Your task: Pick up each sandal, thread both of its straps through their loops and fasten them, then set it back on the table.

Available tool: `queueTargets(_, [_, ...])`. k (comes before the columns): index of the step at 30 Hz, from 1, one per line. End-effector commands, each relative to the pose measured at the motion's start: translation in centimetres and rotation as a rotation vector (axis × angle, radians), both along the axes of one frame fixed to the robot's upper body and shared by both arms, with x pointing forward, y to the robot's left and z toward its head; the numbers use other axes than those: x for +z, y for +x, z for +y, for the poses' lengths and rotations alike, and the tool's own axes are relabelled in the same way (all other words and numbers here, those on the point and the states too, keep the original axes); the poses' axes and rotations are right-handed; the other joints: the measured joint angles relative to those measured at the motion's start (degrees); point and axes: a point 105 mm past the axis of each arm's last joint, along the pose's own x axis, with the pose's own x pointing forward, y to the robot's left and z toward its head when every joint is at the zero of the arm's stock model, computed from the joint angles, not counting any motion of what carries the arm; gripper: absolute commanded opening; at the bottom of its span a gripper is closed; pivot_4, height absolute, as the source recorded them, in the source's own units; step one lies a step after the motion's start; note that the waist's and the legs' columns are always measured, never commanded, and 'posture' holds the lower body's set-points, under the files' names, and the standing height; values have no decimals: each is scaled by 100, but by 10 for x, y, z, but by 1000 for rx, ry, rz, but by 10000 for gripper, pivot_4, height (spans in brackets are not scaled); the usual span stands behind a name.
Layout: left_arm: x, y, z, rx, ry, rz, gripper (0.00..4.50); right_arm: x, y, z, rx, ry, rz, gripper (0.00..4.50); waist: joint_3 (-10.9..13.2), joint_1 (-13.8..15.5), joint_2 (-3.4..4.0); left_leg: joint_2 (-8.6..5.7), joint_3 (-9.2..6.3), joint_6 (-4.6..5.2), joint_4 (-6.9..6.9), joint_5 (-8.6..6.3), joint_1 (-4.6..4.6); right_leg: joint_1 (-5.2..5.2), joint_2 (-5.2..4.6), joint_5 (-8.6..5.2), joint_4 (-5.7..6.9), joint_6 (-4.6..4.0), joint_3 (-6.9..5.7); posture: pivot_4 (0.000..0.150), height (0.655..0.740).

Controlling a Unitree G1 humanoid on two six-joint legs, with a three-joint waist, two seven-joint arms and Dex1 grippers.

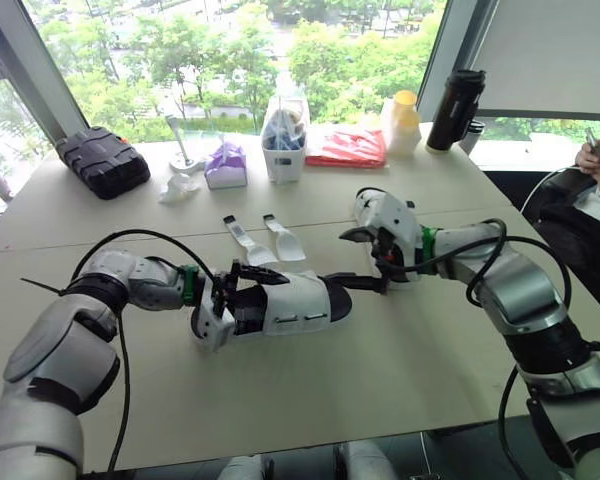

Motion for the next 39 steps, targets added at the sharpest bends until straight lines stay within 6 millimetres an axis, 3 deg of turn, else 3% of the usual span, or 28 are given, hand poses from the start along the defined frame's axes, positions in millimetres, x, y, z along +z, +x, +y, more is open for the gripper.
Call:
queueTargets(1, [-16,-1,40,134,125,104,44772,6,-2,1,17,-13,-43,45000,0,-11,0,1,0,1,-2,-1,12,12,1,0,-2,0,1,1500,7400])
queueTargets(5, [-12,18,61,350,89,145,44772,0,-1,-4,14,-31,-40,45000,-4,-15,6,4,0,6,-6,-3,52,54,7,-1,-6,0,0,1500,7400])
queueTargets(7, [-4,24,64,479,-5,370,44772,-3,-1,-7,17,-42,-40,45000,-18,-68,32,7,2,10,-7,-6,65,70,5,-2,-7,1,3,1500,7400])
queueTargets(13, [19,11,78,601,-227,1064,44772,-14,2,-16,56,-72,-60,45000,-15,-163,25,16,-2,16,-4,-9,83,82,22,-5,4,2,11,1500,7400])
queueTargets(15, [29,6,76,608,-312,1221,44772,-19,3,-19,81,-79,-62,45000,-15,-186,25,20,-2,18,-4,-10,83,81,27,-6,4,3,11,1500,7400])
queueTargets(19, [47,1,67,595,-469,1340,45000,-29,0,-17,140,-70,-45,31744,-14,-217,25,23,-2,20,-4,-11,84,81,26,-8,1,4,12,1500,7400])
queueTargets(25, [53,-6,58,614,-604,1371,45000,-47,0,-10,199,-50,-30,312,-14,-217,25,34,2,19,-7,-11,91,82,30,-7,0,2,14,1500,7400])
queueTargets(30, [52,-9,58,651,-701,1381,45000,-62,1,-1,239,-22,-10,312,-14,-185,25,49,4,18,-10,-11,101,85,30,-6,-2,1,20,1500,7400])
queueTargets(39, [30,-2,61,759,-879,1480,45000,-84,-1,18,327,-20,-16,312,-14,-124,25,48,13,17,-11,-12,126,115,27,-5,-12,0,22,1500,7400])
